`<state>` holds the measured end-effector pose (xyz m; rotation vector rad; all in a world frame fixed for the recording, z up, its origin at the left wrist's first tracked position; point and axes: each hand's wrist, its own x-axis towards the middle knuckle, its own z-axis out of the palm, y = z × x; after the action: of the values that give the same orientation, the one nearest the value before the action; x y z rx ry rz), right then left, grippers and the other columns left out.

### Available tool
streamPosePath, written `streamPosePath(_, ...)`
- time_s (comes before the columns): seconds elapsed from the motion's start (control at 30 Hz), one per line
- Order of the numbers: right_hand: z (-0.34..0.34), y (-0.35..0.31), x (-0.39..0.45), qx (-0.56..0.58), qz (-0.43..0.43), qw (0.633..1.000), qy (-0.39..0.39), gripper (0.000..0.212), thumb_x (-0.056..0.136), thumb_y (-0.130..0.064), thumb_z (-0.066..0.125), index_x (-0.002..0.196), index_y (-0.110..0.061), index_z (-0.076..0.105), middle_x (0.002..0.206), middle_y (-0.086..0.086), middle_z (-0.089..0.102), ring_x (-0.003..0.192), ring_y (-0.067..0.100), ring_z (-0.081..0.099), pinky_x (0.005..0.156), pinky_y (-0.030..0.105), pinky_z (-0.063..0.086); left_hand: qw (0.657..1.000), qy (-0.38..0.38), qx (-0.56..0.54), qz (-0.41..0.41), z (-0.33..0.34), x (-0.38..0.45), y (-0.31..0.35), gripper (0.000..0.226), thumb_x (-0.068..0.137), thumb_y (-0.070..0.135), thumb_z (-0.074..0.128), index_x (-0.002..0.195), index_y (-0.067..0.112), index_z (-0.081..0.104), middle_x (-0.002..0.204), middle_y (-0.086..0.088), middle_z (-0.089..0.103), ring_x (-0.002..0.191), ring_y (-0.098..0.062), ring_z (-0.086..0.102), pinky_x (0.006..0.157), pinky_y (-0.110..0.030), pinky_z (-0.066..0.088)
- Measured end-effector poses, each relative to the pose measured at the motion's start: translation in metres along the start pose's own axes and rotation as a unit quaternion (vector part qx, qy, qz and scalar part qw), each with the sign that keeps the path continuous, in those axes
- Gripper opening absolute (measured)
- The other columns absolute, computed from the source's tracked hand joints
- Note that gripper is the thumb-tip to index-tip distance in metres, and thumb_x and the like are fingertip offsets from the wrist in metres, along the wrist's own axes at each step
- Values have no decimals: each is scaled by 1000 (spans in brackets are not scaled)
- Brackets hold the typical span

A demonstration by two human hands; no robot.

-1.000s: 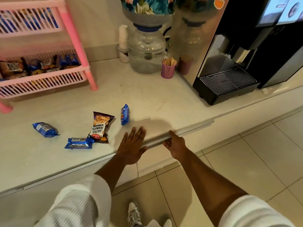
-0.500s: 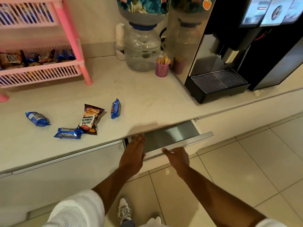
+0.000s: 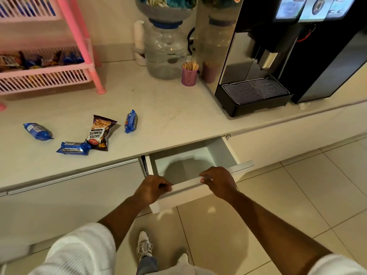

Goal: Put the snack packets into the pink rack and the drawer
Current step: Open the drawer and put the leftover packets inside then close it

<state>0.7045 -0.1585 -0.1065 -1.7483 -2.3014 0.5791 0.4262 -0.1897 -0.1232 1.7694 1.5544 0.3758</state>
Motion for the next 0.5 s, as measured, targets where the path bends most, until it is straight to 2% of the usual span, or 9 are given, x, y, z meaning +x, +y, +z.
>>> streamPosePath(0.1,-6,3,-6,15,29,998,-51,23,88,-42,71,108,-30,77,110,-11,74,99,6,65,80,13,40,999,-33,26,-23,2,-3,6,17,83,24,77,99,20,80,101,5,77,83,6,64,74,4,43)
streamPosePath(0.13,-8,3,-7,17,38,997,-66,24,87,-43,73,106,-30,78,110,-12,74,98,6,65,76,13,40,998,-44,32,-34,3,-2,9,17,82,25,77,98,20,80,100,6,77,81,7,64,69,6,41)
streamPosePath(0.23,-15,4,-8,22,54,993,-102,26,82,-43,78,104,-29,79,110,-11,74,96,8,66,75,18,44,994,-93,18,-62,5,1,15,18,80,20,80,97,13,80,99,-1,78,77,6,65,62,5,42)
streamPosePath(0.33,-20,3,-9,21,61,987,-148,28,79,-41,81,103,-26,80,107,-8,77,92,9,69,74,19,46,989,-136,33,-55,7,1,21,19,80,19,80,98,12,80,100,-1,77,85,2,66,64,2,42)
streamPosePath(0.43,-24,4,-10,26,81,980,-182,28,74,-40,86,98,-26,81,101,-9,77,88,7,69,69,17,45,984,-166,26,-63,9,-1,25,22,78,21,82,98,12,80,94,-1,77,67,3,63,58,-6,44)
streamPosePath(0.5,-25,4,-9,30,94,974,-205,27,72,-38,88,94,-23,82,97,-9,78,89,8,70,73,20,49,980,-186,12,-69,10,-3,27,23,78,21,83,97,10,79,88,-2,77,56,2,59,53,-12,46)
